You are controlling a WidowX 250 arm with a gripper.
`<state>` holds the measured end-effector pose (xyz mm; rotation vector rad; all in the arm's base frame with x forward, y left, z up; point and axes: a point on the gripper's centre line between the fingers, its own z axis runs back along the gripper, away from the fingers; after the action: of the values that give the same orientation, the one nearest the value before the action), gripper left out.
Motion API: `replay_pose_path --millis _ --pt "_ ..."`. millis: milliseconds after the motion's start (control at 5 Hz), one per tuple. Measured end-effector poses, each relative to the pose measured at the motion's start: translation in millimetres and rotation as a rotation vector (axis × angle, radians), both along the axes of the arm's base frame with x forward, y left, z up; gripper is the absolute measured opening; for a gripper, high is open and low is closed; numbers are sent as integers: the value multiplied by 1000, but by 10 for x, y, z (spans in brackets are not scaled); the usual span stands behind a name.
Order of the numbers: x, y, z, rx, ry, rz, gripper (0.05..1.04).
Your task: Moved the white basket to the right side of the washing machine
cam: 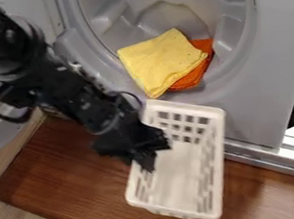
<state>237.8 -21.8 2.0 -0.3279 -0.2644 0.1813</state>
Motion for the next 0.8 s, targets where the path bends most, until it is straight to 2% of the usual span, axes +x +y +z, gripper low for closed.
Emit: replay_pose_path --millis 200,400,800 --pt "-27 -209 -85 -10 11 -31 91" --pt "-50 -319 -225 11 36 -55 91" --pt "42 -505 -446 15 57 -92 115"
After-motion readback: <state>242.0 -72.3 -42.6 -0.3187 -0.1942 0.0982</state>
